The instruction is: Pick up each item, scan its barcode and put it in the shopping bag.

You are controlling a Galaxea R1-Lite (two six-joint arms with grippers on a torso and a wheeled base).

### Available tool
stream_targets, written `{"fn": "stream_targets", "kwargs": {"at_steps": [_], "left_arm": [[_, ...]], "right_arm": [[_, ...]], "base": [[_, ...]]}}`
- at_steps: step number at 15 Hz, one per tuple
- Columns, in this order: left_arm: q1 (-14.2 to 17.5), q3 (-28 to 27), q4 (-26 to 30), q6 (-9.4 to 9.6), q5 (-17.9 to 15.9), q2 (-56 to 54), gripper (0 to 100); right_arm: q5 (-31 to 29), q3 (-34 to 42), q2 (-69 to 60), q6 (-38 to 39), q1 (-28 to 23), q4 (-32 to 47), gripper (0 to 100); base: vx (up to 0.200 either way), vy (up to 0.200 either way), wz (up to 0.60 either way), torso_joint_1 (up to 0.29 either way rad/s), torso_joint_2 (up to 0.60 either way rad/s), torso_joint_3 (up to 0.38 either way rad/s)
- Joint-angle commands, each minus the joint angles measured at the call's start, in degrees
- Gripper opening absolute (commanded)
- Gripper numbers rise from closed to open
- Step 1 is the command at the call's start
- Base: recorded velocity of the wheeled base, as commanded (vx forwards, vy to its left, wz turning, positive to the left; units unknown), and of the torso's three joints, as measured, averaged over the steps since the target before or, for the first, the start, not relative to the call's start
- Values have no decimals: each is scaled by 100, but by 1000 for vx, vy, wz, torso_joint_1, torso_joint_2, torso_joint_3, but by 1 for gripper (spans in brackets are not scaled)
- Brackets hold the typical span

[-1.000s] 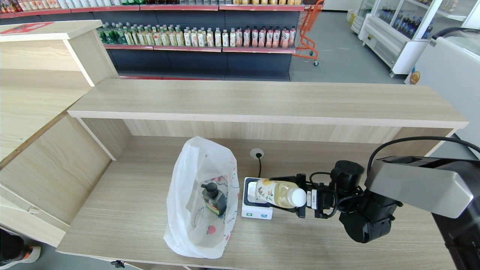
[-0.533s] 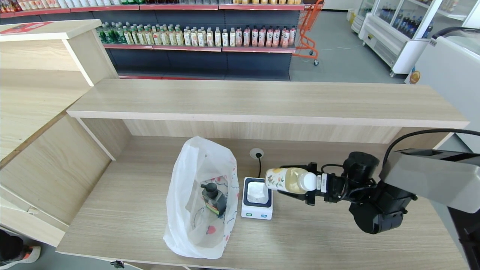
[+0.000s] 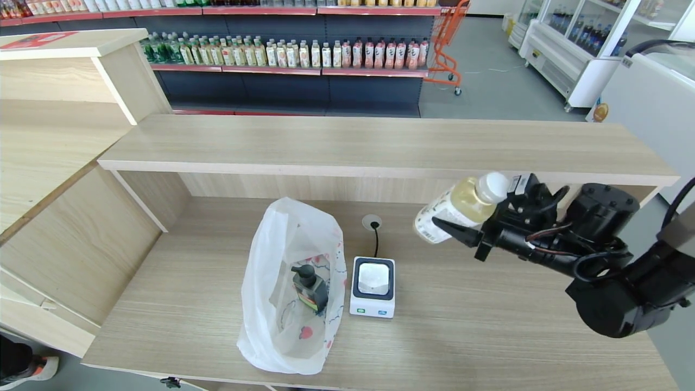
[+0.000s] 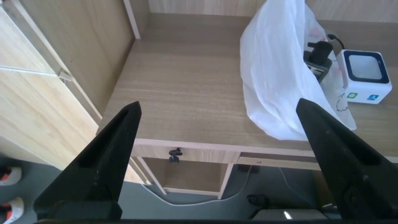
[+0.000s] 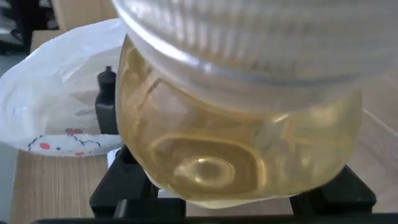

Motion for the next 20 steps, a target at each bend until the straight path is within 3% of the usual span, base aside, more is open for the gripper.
{"fn": "stream_targets", "kwargs": {"at_steps": [1,2,6,16,20], "left_arm": [[0,0,0,2,1,9,100],[0,0,0,2,1,9,100],[0,0,0,2,1,9,100],[-9,0,0,11,1,9,100],[0,0,0,-7,1,9,100]], "right_arm": [[-1371,129,-509,1258,506,140,0],[-1934,138,-544,1759,752,386,0],[-2127,94,-852,2620,1191,1423,0],[-2127,85,-711,2647,1358,1414,0],[-2127,68,-580,2655,1376,1449,0]], "base": [[0,0,0,0,0,0],[0,0,0,0,0,0],[0,0,0,0,0,0],[0,0,0,0,0,0],[0,200,0,0,-1,5]]}}
